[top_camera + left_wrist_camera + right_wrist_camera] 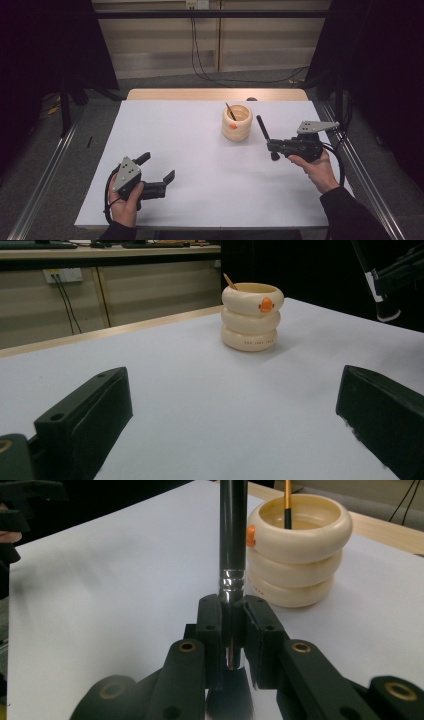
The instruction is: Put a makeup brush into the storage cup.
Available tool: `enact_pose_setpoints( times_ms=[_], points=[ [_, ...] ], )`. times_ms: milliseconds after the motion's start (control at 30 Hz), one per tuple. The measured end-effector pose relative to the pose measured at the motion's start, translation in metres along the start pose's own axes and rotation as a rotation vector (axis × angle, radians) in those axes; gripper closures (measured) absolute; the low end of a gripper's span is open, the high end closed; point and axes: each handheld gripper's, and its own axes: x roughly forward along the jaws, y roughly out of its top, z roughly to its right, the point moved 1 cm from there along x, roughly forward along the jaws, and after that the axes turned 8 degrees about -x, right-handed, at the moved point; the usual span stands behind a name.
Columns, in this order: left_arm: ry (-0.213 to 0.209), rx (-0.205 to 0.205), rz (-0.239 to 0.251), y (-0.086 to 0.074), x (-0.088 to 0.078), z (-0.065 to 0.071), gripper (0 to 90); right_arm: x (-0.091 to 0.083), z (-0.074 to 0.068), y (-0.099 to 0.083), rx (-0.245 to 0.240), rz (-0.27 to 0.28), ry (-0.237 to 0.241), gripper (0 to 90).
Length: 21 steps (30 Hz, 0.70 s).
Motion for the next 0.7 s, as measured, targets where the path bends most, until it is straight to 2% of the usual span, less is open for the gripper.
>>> enact_pose_setpoints(
  times_ms=[100, 167, 333, 467, 533, 567, 700],
  points=[
    [-0.002, 0.002, 0.001, 0.000, 0.000, 0.000, 1.3, -0.005, 0.000, 0.001, 0.007, 0.056, -0.019, 78.0],
    [-0.001, 0.002, 0.001, 0.000, 0.000, 0.000, 1.4, -0.009, -0.001, 0.003, -0.007, 0.099, -0.047, 78.0],
    [-0.002, 0.003, 0.001, 0.000, 0.000, 0.000, 1.3, -0.018, -0.002, 0.008, -0.013, 0.194, -0.061, 78.0],
    [-0.001, 0.000, 0.003, 0.000, 0.000, 0.000, 1.3, -0.022, -0.001, 0.009, 0.009, 0.238, -0.041, 78.0],
    [0.002, 0.001, 0.002, 0.000, -0.001, 0.000, 1.4, -0.025, 0.000, 0.009, 0.025, 0.256, -0.053, 78.1],
    [-0.001, -0.001, 0.004, 0.000, 0.000, 0.000, 1.4, -0.026, 0.000, 0.009, 0.034, 0.264, -0.045, 78.1],
    [-0.004, 0.002, 0.002, 0.000, -0.001, 0.000, 1.3, -0.031, 0.002, 0.011, 0.030, 0.298, -0.064, 78.1]
  ],
)
